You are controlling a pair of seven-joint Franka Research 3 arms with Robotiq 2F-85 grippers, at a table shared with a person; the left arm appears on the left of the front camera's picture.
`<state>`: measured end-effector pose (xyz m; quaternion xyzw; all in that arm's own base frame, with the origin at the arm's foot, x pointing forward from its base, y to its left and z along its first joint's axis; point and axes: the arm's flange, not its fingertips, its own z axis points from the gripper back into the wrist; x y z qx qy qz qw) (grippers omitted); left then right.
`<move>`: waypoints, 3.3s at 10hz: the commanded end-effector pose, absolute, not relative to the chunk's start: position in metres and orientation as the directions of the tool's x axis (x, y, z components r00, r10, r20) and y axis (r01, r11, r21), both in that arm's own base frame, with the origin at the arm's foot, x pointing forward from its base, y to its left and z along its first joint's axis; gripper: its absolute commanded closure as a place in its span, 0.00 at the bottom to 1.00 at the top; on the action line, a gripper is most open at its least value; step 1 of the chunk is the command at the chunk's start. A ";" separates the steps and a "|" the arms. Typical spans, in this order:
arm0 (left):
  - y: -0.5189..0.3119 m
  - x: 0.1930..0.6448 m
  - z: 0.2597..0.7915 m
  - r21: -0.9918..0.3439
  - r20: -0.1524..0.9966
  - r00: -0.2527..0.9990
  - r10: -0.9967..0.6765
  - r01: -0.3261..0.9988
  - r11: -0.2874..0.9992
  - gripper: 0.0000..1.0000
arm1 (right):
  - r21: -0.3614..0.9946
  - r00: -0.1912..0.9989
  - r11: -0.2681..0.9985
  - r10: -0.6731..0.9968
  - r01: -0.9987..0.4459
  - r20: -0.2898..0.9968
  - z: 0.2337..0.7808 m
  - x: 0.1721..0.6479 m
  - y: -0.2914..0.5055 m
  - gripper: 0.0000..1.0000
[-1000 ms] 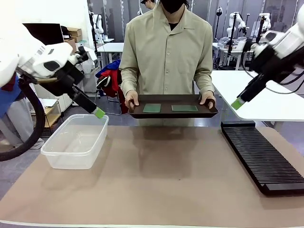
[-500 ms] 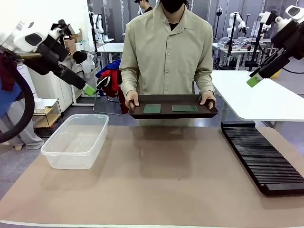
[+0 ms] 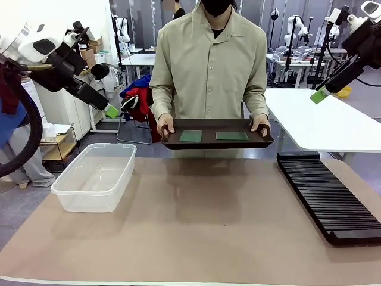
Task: Sort PCBs into racks and boxes based on the side picked up.
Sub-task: Pick up the Blank PCB handed by the Human.
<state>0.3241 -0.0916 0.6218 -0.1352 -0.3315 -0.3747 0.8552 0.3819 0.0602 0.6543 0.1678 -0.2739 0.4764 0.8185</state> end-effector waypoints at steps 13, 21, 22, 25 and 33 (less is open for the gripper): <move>-0.095 0.330 0.657 0.009 0.728 0.377 -0.573 0.830 0.557 0.00 | 0.036 0.413 0.508 0.656 -0.861 0.632 0.672 0.392 0.047 0.00; -0.094 0.327 0.664 0.019 0.727 0.395 -0.562 0.806 0.592 0.00 | 0.008 0.410 0.525 0.655 -0.851 0.634 0.675 0.393 0.047 0.00; -0.094 0.327 0.664 0.019 0.727 0.395 -0.562 0.806 0.592 0.00 | 0.008 0.410 0.525 0.655 -0.851 0.634 0.675 0.393 0.047 0.00; -0.094 0.327 0.664 0.019 0.727 0.395 -0.562 0.806 0.592 0.00 | 0.008 0.410 0.525 0.655 -0.851 0.634 0.675 0.393 0.047 0.00; -0.094 0.327 0.664 0.019 0.727 0.395 -0.562 0.806 0.592 0.00 | 0.008 0.410 0.525 0.655 -0.851 0.634 0.675 0.393 0.047 0.00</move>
